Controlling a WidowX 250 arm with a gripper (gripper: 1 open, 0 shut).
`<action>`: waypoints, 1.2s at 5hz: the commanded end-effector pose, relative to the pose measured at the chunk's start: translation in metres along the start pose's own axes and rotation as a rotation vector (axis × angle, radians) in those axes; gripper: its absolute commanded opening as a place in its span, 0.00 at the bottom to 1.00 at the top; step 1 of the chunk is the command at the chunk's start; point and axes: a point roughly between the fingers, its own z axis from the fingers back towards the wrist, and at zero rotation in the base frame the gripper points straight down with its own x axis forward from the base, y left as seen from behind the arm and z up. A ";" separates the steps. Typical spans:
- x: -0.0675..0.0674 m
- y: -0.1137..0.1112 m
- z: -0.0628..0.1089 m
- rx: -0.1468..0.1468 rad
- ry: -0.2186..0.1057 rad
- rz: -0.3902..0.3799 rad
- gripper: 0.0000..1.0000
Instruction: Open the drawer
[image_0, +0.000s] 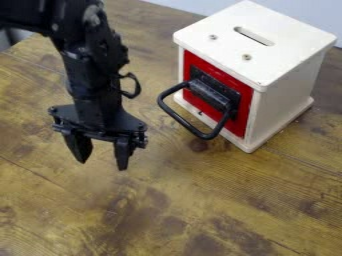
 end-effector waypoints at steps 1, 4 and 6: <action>0.020 0.002 0.008 -0.015 -0.074 0.138 1.00; 0.012 -0.029 0.014 0.004 -0.069 0.468 1.00; 0.034 -0.058 0.017 0.024 -0.049 0.646 1.00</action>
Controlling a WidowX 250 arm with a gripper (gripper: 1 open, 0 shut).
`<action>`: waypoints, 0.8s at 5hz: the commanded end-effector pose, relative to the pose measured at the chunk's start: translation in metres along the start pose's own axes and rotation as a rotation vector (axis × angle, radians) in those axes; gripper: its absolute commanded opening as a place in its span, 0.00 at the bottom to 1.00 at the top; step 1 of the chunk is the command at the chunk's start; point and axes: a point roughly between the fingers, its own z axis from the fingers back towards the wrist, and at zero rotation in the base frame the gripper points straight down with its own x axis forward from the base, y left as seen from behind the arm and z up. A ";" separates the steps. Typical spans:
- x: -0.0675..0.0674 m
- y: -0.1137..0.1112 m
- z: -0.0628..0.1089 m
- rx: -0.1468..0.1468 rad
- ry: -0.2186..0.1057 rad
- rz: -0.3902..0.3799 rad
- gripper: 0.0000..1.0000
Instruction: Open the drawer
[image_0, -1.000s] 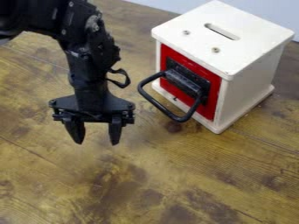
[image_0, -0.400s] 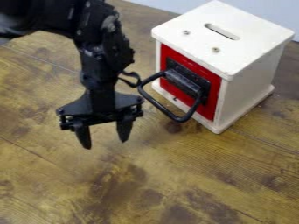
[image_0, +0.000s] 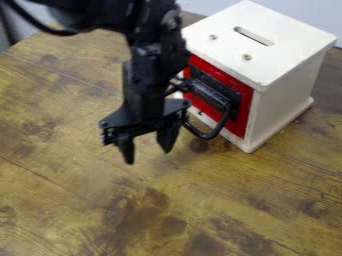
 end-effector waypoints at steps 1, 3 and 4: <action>0.014 -0.031 0.018 -0.054 -0.007 0.088 0.00; 0.028 -0.042 0.016 -0.147 0.036 0.126 1.00; 0.023 -0.042 0.023 -0.229 0.021 0.127 1.00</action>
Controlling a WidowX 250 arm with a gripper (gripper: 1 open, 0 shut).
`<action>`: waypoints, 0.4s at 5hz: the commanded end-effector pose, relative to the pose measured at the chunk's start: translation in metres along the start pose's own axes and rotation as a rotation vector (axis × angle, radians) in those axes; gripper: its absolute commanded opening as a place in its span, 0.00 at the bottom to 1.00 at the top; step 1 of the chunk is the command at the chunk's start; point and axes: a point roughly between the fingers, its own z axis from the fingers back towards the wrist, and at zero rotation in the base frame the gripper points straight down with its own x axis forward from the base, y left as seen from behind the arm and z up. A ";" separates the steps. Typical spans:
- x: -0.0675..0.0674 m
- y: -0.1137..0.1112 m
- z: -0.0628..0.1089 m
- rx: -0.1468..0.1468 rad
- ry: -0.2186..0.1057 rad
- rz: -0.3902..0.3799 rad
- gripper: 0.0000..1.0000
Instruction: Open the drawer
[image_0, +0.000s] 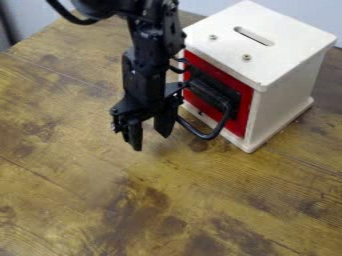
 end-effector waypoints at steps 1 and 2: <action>-0.010 -0.035 0.052 -0.223 -0.105 -0.045 1.00; -0.016 -0.044 0.067 -0.224 -0.187 -0.051 1.00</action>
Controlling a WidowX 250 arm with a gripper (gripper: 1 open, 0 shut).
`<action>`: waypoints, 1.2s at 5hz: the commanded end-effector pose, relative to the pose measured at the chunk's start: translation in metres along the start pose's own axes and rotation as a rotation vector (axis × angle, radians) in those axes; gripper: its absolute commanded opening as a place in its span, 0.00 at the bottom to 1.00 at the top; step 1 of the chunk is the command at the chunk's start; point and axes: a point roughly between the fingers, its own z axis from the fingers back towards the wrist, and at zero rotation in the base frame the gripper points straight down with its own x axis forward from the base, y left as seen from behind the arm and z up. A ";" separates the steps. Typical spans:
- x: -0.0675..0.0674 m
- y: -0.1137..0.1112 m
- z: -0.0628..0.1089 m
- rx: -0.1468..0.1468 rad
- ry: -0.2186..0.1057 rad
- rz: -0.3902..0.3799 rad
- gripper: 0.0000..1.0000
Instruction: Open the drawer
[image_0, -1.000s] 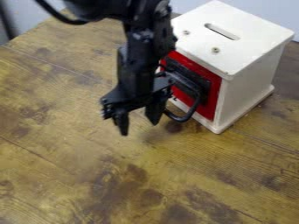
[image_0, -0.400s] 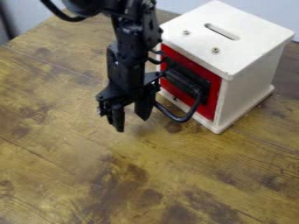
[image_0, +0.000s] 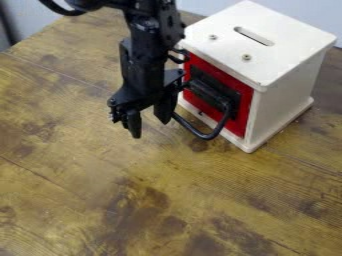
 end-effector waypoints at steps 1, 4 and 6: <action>-0.024 -0.060 0.041 -0.089 -0.084 -0.035 1.00; 0.011 -0.053 0.028 0.072 0.282 0.161 1.00; 0.009 -0.025 0.030 -0.355 0.100 0.155 1.00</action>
